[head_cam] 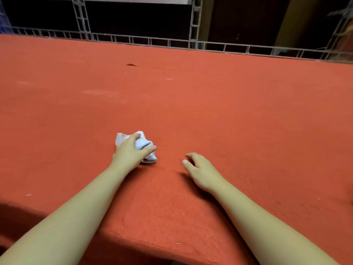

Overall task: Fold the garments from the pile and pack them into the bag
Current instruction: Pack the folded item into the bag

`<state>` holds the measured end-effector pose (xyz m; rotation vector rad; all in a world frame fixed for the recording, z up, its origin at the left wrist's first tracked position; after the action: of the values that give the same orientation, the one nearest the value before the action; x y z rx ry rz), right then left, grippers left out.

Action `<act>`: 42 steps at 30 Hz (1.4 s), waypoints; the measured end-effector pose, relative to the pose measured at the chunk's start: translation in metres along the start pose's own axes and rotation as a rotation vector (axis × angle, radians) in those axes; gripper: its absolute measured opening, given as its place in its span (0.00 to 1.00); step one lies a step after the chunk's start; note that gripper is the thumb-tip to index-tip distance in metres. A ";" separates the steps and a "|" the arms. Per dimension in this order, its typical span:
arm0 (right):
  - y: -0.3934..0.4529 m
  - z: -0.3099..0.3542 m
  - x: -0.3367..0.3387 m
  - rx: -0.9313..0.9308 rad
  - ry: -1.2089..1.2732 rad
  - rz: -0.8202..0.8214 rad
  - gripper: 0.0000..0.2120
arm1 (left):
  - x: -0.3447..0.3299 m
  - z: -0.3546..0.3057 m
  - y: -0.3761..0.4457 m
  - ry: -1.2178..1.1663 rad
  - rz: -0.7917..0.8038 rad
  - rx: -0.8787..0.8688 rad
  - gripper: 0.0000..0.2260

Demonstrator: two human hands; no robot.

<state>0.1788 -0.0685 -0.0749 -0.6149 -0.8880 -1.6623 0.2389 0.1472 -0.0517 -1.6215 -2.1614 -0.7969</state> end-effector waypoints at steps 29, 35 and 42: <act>0.007 -0.095 0.069 -0.488 0.504 -0.884 0.18 | -0.111 -0.074 -0.034 -1.011 -0.256 0.336 0.11; -0.001 -0.100 0.073 -0.397 0.239 -0.736 0.18 | -0.105 -0.063 -0.028 -0.814 -0.266 0.228 0.12; -0.006 -0.065 0.064 0.137 -0.173 -0.376 0.35 | -0.112 -0.079 -0.053 -0.836 0.060 0.071 0.14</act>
<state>0.1591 -0.1570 -0.0643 -0.5249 -1.2944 -1.8794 0.2168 0.0025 -0.0646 -2.2280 -2.5761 0.0225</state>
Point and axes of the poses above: each hand's wrist, its own y-axis towards the middle knuckle, its own x-axis out of the back of the hand, z = x × y, the point moved 1 cm from there along y, towards the middle knuckle, and after that the axes turned 14 degrees about -z, right-handed, at the moved point
